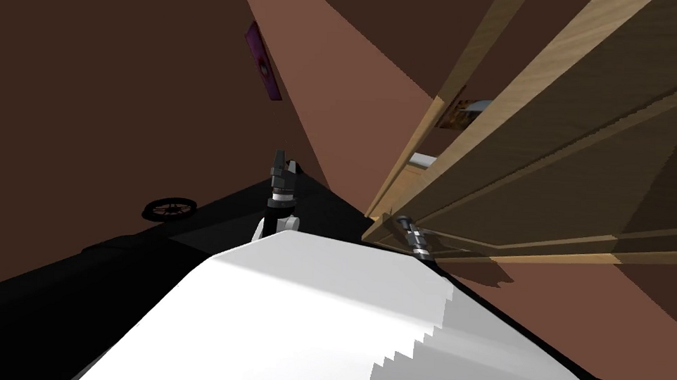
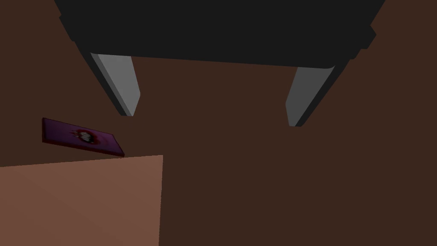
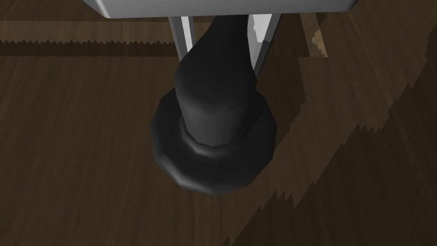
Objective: Pull the door open
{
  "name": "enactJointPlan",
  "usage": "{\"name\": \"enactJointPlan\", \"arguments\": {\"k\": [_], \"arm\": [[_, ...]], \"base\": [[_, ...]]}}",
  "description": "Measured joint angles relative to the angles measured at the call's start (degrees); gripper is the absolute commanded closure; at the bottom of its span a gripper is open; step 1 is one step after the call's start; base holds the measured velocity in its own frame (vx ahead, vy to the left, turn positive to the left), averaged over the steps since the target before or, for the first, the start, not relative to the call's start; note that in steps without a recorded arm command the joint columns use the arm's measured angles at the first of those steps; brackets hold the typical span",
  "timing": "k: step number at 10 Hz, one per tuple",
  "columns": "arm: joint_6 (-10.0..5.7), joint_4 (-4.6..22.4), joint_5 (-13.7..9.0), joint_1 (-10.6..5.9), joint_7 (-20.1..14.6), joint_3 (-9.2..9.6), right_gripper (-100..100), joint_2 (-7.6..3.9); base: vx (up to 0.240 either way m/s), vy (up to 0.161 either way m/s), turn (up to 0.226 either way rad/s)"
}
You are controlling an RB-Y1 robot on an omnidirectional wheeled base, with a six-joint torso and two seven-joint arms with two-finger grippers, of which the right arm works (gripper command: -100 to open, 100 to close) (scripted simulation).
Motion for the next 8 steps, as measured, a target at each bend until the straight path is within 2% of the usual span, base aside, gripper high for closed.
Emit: {"name": "enactJointPlan", "arguments": {"k": [1, 3, 5, 7, 8], "arm": [[-0.81, -0.43, -0.3, 0.76, -0.18, 0.48, 100, -0.63], [-3.33, 0.66, -0.62, 1.65, -1.11, 1.9, 100, -1.63], [-5.05, 0.07, -1.18, 3.21, -1.65, 2.93, 100, -2.97], [-5.31, 0.01, -1.12, 4.0, -1.81, 3.13, 100, -2.94], [-6.12, 0.58, -1.01, 4.11, -2.01, 3.08, 100, -2.88]], "base": [[-0.225, -0.074, 0.172], [-0.233, -0.061, 0.199], [-0.155, -0.043, 0.065], [-0.174, -0.082, 0.219], [-0.239, -0.069, 0.237]]}}
